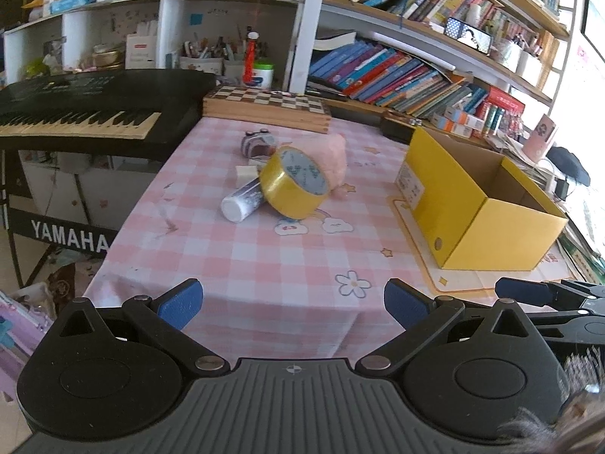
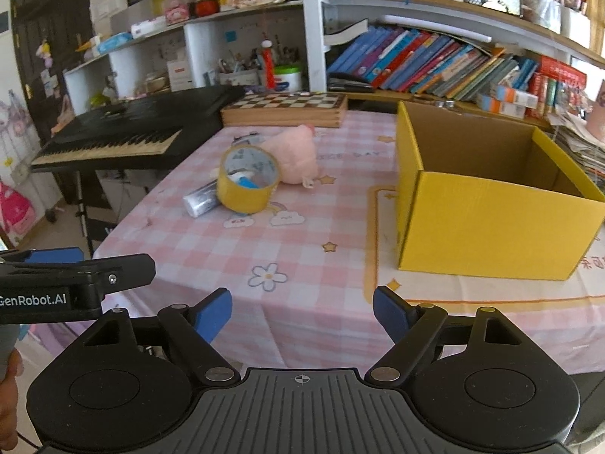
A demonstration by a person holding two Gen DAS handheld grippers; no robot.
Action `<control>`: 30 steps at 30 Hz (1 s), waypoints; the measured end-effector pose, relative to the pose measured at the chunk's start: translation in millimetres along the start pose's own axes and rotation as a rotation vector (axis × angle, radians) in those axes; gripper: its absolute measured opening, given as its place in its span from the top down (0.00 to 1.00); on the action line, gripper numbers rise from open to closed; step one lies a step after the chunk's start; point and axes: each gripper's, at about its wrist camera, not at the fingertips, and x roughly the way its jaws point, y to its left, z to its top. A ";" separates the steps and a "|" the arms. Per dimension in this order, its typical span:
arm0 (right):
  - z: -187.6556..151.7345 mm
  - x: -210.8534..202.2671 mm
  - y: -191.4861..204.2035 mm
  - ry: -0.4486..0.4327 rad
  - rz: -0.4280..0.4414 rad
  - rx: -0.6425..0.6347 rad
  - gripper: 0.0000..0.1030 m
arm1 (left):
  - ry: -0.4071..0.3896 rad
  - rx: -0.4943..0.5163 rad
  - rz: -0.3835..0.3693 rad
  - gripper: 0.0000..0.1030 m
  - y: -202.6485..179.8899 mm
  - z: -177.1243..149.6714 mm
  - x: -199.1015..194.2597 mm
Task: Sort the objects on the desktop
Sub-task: 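Move the right tool toward the tape roll and close on it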
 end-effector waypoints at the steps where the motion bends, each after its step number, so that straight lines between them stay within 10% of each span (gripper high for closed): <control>1: 0.5 1.2 1.0 0.000 0.006 -0.003 0.20 | 0.000 -0.003 0.004 0.00 1.4 0.3 0.6; 30: 71.8 88.1 8.7 0.007 0.116 -0.081 0.27 | 0.005 -0.039 0.117 0.03 32.4 47.0 68.7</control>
